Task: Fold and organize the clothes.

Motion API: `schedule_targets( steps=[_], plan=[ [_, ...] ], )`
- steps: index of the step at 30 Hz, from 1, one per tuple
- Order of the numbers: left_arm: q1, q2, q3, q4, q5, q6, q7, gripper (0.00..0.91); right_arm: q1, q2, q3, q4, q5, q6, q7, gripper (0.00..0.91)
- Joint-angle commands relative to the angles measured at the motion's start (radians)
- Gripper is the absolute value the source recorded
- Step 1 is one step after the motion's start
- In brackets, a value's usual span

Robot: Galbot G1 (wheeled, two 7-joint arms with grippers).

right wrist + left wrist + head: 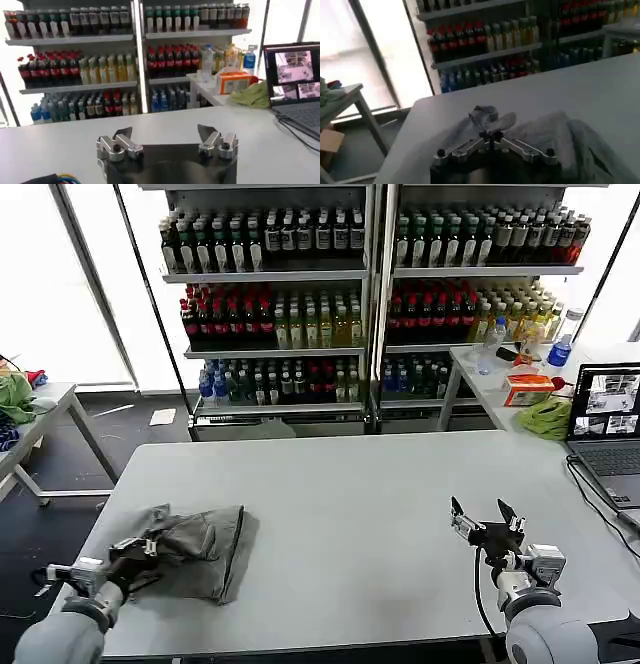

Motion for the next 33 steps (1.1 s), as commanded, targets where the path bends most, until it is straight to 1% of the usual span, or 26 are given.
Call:
schedule_targets(
  steps=[1, 9, 19, 25, 33],
  plan=[
    [-0.030, -0.051, 0.145, -0.063, 0.040, 0.006, -0.013, 0.000, -0.027, 0.007, 0.000, 0.007, -0.008, 0.005, -0.001, 0.907],
    [-0.089, -0.040, 0.170, -0.074, 0.011, 0.031, -0.030, 0.000, -0.034, 0.018, -0.006, 0.011, -0.021, 0.006, -0.001, 0.907],
    [-0.187, -0.024, 0.229, -0.036, -0.011, 0.045, -0.034, 0.000, -0.047, 0.027, -0.009, 0.014, -0.034, 0.008, -0.001, 0.907],
    [-0.186, -0.025, 0.250, -0.015, -0.012, 0.045, -0.025, 0.000, -0.047, 0.028, -0.007, 0.010, -0.035, 0.008, -0.001, 0.907],
    [-0.145, -0.034, 0.244, -0.016, -0.005, 0.039, -0.003, 0.000, -0.045, 0.036, -0.020, 0.009, -0.045, 0.009, 0.000, 0.907]
  ],
)
